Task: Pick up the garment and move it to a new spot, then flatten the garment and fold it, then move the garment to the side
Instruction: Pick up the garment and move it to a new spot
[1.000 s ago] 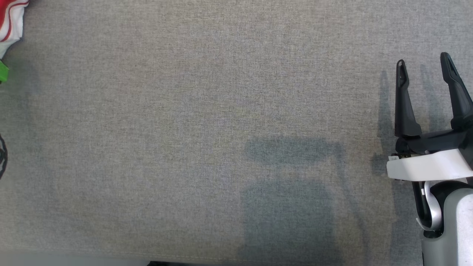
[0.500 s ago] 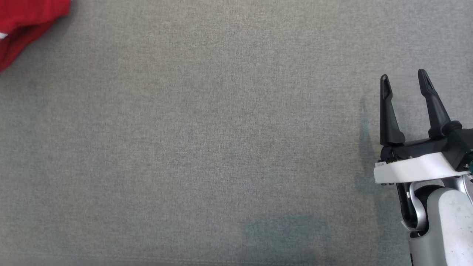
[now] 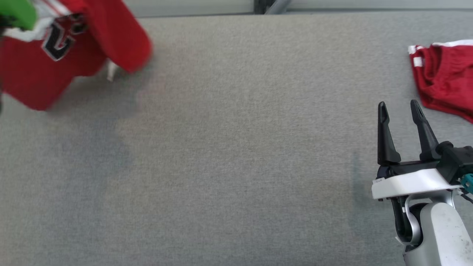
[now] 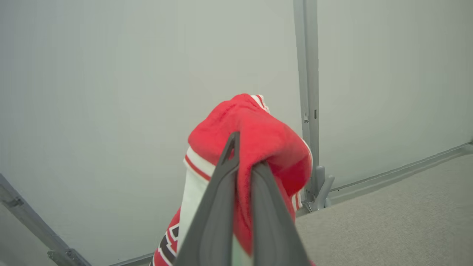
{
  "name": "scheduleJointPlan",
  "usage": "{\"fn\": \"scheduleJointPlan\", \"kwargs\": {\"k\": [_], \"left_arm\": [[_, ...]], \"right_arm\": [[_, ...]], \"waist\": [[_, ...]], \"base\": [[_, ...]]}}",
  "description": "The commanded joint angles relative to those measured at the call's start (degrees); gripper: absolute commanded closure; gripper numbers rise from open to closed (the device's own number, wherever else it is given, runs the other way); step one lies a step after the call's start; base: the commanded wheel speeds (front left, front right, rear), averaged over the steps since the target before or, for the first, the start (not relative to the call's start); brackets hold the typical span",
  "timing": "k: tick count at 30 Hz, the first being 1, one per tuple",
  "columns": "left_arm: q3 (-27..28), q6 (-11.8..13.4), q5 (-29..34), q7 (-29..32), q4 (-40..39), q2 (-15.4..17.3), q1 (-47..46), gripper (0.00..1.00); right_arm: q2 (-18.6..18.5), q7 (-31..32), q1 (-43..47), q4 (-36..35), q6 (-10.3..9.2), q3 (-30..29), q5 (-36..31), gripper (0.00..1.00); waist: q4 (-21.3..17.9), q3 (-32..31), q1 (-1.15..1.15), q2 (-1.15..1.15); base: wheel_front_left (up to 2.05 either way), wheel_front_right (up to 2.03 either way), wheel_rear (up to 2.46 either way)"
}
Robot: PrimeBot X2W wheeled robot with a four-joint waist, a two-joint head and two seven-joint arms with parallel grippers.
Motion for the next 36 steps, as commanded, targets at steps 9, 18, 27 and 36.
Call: {"fn": "scheduleJointPlan", "kwargs": {"k": [9, 18, 27, 36], "left_arm": [[-3.86, 6.31, 1.44, 4.29, -11.13, -9.27, -2.66, 1.00], [-4.12, 9.89, -1.60, 1.28, -10.70, -14.27, 5.04, 1.00], [-0.51, 11.61, -7.03, -10.28, -0.98, -16.83, 21.30, 1.00], [2.99, 10.56, -10.40, -17.96, 11.13, -19.78, 30.36, 1.00]], "right_arm": [[-0.12, -2.13, 0.28, 2.69, -0.10, -2.05, 2.84, 0.00], [-0.12, -2.99, -0.80, 4.41, -0.10, -2.71, 4.14, 0.00], [-0.13, -3.02, -0.81, 4.40, -0.10, -3.47, 3.80, 0.00], [-0.13, -3.03, 0.04, 4.63, -0.10, -2.86, 2.53, 0.00]], "waist": [[-7.28, -3.84, 0.00, 0.09], [-10.11, -0.25, 0.00, 0.09], [-10.27, 0.94, 0.00, 0.09], [-7.86, 0.18, 0.00, 0.09]], "base": [[0.00, 0.00, 0.00], [0.00, 0.00, 0.00], [0.00, 0.00, 0.00], [0.00, 0.00, 0.00]]}}
